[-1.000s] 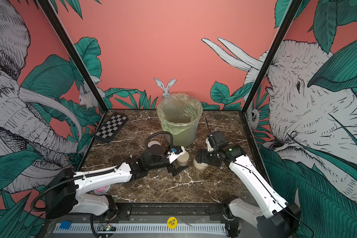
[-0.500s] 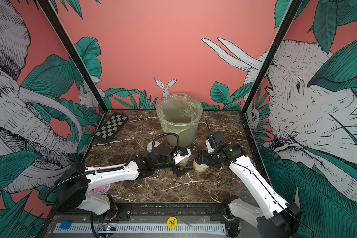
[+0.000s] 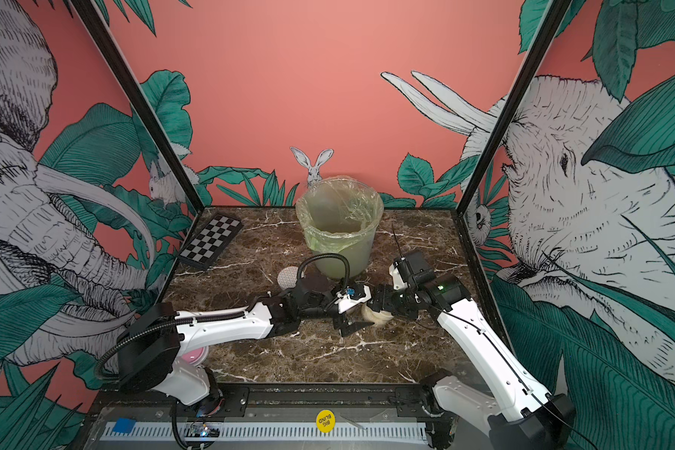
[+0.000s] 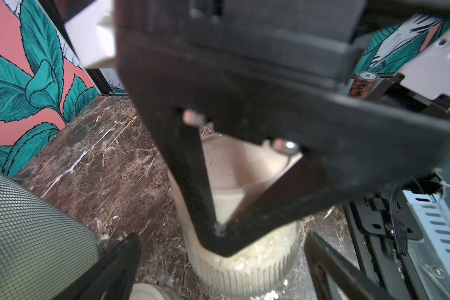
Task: Empty moldy rice from jars
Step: Pick up the jar from the center of the board.
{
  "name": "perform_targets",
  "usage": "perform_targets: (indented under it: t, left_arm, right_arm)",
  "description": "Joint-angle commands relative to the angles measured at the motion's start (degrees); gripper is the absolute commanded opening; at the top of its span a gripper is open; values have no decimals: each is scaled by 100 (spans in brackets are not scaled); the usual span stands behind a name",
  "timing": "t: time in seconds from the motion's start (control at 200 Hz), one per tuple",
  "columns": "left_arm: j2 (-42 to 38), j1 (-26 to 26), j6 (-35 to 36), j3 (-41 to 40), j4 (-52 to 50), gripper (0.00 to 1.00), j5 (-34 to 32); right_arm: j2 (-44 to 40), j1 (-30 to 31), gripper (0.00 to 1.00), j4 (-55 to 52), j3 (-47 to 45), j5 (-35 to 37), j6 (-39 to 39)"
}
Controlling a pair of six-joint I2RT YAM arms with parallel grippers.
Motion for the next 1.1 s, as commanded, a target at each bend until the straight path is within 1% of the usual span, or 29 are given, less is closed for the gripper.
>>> perform_targets:
  t: [0.0,0.195,0.425,0.63,0.735,0.895,1.095]
  left_arm:
    - [6,-49,156,108,252,100,135]
    - [112,-58,249,143,260,100,125]
    - [153,-58,218,152,255,100,160]
    - [279,-63,-57,201,569,100,403]
    - [347,-76,-8,241,478,100,459]
    - [290,-76,37,108,599,100,310]
    - [429,-76,20,217,576,99,448]
  right_arm:
    - [-77,-28,49,180,213,-291,115]
    - [-57,-27,49,250,327,-460,188]
    - [-92,-21,48,196,435,-468,201]
    - [-247,-25,48,385,221,-544,354]
    - [-279,-27,48,384,261,-551,377]
    - [-329,-25,48,417,171,-591,446]
    - [-482,-23,47,515,83,-595,559]
